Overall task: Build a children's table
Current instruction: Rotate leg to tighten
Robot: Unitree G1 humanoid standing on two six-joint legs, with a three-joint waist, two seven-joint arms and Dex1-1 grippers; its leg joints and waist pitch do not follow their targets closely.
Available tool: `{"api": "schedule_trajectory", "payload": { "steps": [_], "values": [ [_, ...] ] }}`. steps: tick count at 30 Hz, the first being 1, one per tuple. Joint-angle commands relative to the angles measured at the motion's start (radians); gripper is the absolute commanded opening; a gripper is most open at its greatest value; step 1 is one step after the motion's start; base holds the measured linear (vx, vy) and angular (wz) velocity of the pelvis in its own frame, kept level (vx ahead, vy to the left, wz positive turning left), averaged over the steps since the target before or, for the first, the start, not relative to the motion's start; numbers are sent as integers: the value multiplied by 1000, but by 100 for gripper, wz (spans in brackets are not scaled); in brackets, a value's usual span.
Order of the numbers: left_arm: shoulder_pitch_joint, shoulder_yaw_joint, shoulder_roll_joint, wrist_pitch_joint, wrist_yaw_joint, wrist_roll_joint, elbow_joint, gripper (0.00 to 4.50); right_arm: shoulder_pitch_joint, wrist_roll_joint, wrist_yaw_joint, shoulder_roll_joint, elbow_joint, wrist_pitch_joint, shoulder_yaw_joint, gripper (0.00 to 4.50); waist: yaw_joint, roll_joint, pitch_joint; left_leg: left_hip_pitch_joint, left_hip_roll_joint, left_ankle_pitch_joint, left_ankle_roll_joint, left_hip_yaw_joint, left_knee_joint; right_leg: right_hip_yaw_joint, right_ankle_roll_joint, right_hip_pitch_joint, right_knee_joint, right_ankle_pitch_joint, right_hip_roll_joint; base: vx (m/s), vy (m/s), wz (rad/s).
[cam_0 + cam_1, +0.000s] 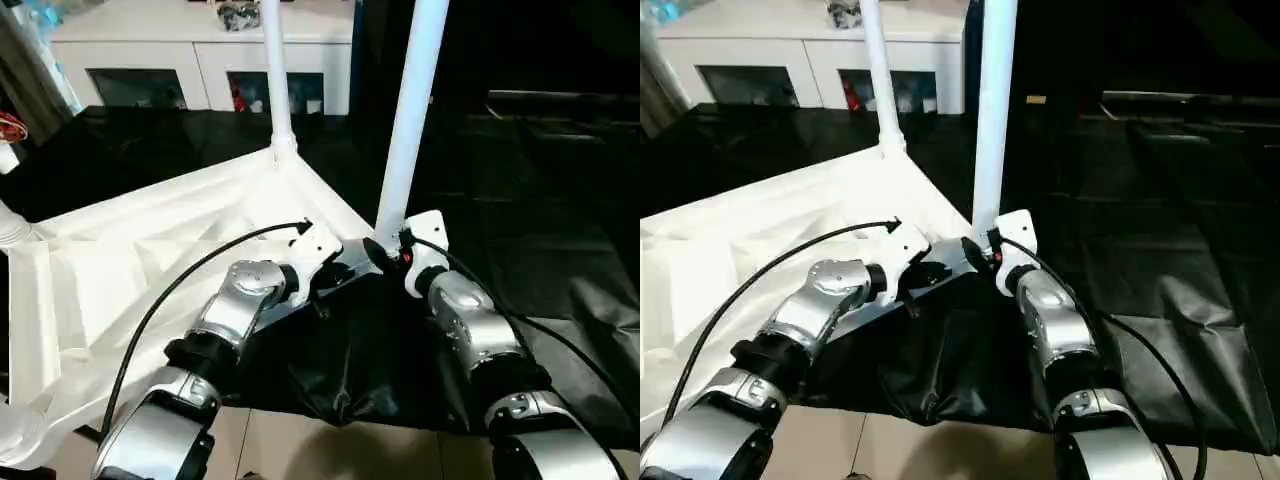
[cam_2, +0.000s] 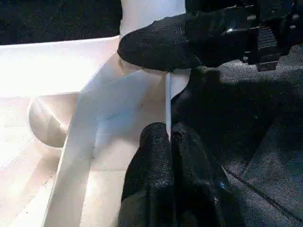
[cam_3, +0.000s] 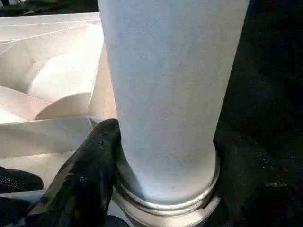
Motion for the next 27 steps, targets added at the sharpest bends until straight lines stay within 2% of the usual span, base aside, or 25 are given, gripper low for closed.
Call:
{"api": "schedule_trajectory", "payload": {
  "steps": [1, 2, 5, 6, 10, 11, 19, 21, 23, 25, 27],
  "values": [
    [-25, -11, -69, -52, -17, -40, -51, 0, 7, 26, 72, 68, 23, 7, 35, 302, -1, -9, -75, 14, 31, -204, 74, -7, -69, 43, -242, 57, -64, -172, -56, 0, 0, 0],
    [-15, -16, -65, -57, -35, -46, -60, 0, 11, 39, 104, 63, 13, 6, 32, 337, -1, -9, -74, 14, 31, -216, 74, -6, -69, 44, -239, 58, -67, -191, -57, 0, 0, 0],
    [-8, -19, -58, -61, -51, -49, -65, 0, 14, 41, 126, 53, 7, 0, 32, 349, -1, -9, -73, 14, 33, -222, 72, -8, -71, 44, -236, 56, -66, -200, -56, 0, 0, 0],
    [-2, -17, -49, -66, -62, -50, -66, 0, 15, 45, 147, 36, 1, -5, 28, 377, -1, -9, -74, 15, 32, -216, 73, -7, -70, 44, -240, 57, -65, -190, -56, 0, 0, 0],
    [11, -17, -18, -75, -112, -62, -80, 0, 24, 29, 213, -23, -21, -33, 51, 390, 0, -12, -76, 12, 32, -195, 87, -6, -67, 44, -249, 60, -61, -159, -57, 0, 0, 0],
    [14, -16, -7, -76, -128, -65, -85, 0, 28, 27, 243, -41, -30, -35, 58, 419, 2, -10, -75, 12, 33, -189, 92, -5, -66, 44, -253, 58, -61, -157, -57, 0, 0, 0],
    [34, -21, 53, -86, -233, -75, -113, 0, 53, 27, 432, -128, -78, -62, 90, 419, 6, -12, -71, 12, 34, -223, 87, -5, -68, 43, -242, 57, -66, -221, -56, 0, 0, 0],
    [52, -27, 91, -81, -309, -90, -143, 0, 84, 71, 565, -170, -140, -30, 109, 419, 9, -13, -72, 10, 36, -220, 92, -5, -68, 44, -241, 59, -64, -217, -57, 0, 0, 0],
    [57, -28, 102, -79, -329, -95, -152, 0, 95, 82, 607, -185, -162, -15, 119, 419, 10, -12, -74, 9, 38, -200, 106, -6, -66, 43, -248, 59, -59, -182, -55, 0, 0, 0],
    [66, -30, 120, -73, -369, -103, -166, 0, 114, 90, 666, -209, -195, -3, 138, 395, 10, -11, -75, 9, 37, -189, 112, -5, -65, 42, -254, 57, -57, -165, -53, 0, 0, 0],
    [76, -33, 135, -66, -405, -114, -183, 0, 130, 98, 707, -226, -225, 12, 151, 386, 13, -11, -73, 11, 39, -205, 110, -5, -66, 42, -255, 57, -60, -189, -54, 0, 0, 0]
  ]
}}
